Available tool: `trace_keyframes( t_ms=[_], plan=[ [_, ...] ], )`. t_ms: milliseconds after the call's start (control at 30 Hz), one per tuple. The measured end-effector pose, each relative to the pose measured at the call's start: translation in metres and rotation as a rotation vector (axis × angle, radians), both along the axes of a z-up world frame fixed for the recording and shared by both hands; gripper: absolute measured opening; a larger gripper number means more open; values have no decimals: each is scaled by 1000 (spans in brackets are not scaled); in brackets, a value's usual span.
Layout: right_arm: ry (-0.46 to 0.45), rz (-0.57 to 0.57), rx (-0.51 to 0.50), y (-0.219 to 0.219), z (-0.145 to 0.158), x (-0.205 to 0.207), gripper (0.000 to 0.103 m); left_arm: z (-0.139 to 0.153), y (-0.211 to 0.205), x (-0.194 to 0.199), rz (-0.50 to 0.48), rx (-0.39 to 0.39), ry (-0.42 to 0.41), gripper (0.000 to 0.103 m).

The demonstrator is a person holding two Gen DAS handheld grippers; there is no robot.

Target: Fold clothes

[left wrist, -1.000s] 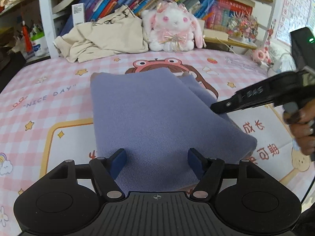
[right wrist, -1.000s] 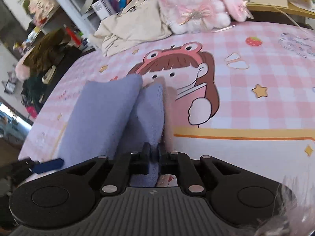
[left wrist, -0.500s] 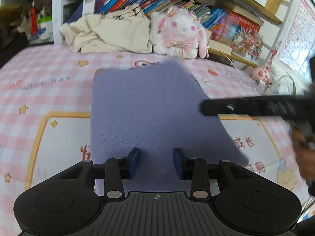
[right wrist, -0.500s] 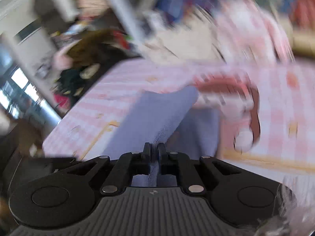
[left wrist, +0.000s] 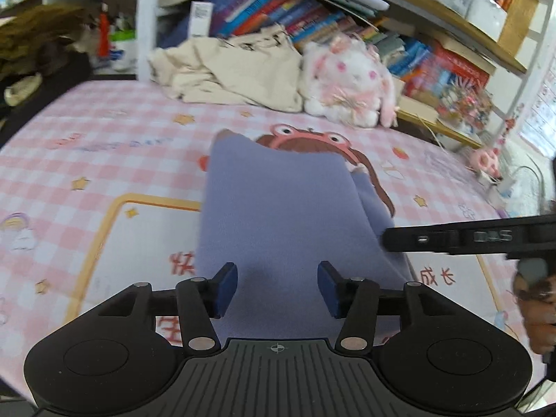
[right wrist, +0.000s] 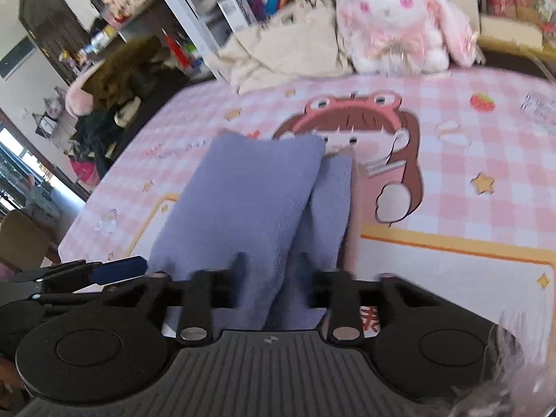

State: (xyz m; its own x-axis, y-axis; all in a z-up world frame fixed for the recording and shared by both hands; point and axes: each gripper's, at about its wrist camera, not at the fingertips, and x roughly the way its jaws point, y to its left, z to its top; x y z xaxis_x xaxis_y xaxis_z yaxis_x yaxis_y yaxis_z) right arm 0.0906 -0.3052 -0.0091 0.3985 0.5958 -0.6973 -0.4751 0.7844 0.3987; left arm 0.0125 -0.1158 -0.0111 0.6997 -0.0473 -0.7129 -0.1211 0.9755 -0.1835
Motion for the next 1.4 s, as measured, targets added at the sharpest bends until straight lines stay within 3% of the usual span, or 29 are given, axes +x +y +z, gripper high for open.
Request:
trace_keyframes(
  t_ms=[67,100,133,267,433,633,1033,1167,1400],
  plan=[
    [-16,-2,-5,-6,4,-7,44,3,-2,-6,19,13,-6,51],
    [-13,-4,-8,-7,5,-8,52,5,-4,-8,28,18,-11,56],
    [-5,-6,-6,-9,5,-10,56,6,-6,-11,38,19,-21,69],
    [52,-19,43,-23,-1,-18,78,13,-14,-20,66,19,-85,88],
    [110,-38,27,-29,-10,-26,78,15,-21,-28,92,43,-82,89],
    [147,-63,45,-37,-18,-32,78,11,-14,-29,85,16,-32,89],
    [252,-206,103,-25,-33,-11,79,-9,40,5,23,-145,49,89],
    [257,-267,114,-14,-33,-3,75,-16,60,28,-31,-221,103,88],
    [248,-362,76,-3,-38,12,64,-23,82,58,-95,-278,128,87]
  ],
)
